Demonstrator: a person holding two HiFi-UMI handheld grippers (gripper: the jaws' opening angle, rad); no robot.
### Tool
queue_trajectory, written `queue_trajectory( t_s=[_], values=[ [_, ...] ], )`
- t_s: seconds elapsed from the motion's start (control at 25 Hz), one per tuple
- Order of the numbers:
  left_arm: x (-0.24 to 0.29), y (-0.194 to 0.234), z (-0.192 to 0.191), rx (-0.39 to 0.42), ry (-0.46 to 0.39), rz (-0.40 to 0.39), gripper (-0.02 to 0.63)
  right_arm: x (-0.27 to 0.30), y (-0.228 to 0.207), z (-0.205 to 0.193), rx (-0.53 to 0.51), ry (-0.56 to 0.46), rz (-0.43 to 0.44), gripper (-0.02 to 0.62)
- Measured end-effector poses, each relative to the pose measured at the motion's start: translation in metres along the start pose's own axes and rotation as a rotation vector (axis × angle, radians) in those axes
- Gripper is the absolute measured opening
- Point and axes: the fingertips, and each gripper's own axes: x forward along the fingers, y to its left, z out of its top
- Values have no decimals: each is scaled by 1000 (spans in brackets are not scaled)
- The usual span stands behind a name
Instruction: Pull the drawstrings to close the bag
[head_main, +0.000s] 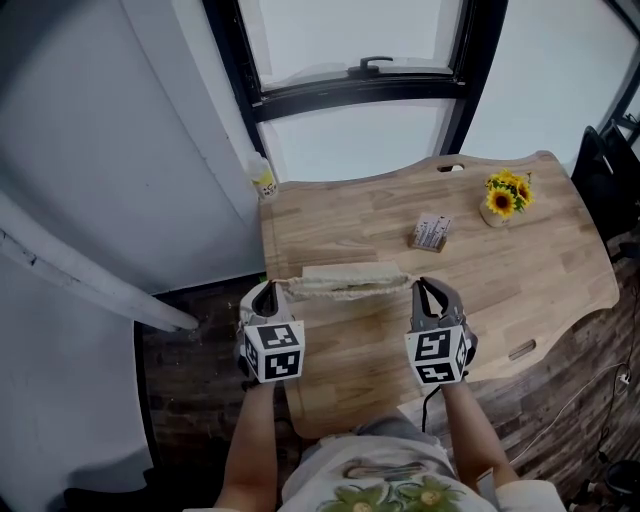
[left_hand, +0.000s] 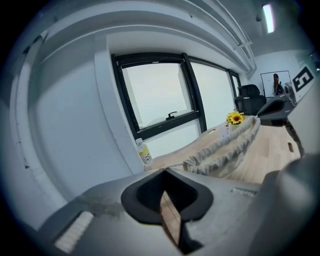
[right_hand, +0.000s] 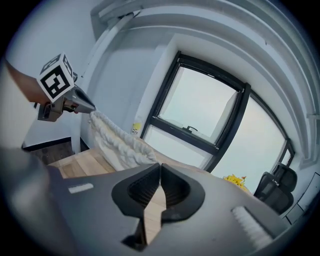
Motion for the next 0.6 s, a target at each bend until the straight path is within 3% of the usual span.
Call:
queue_trajectory(
  t_s=[0.16,0.6],
  values=[
    [-10,9,20,11,-31,67,7,-10,-12,9,9,-21,-43,14],
    [-41,18,54,-39,-112,103,6,-39,-41,34,28,-91,-152,14]
  ],
)
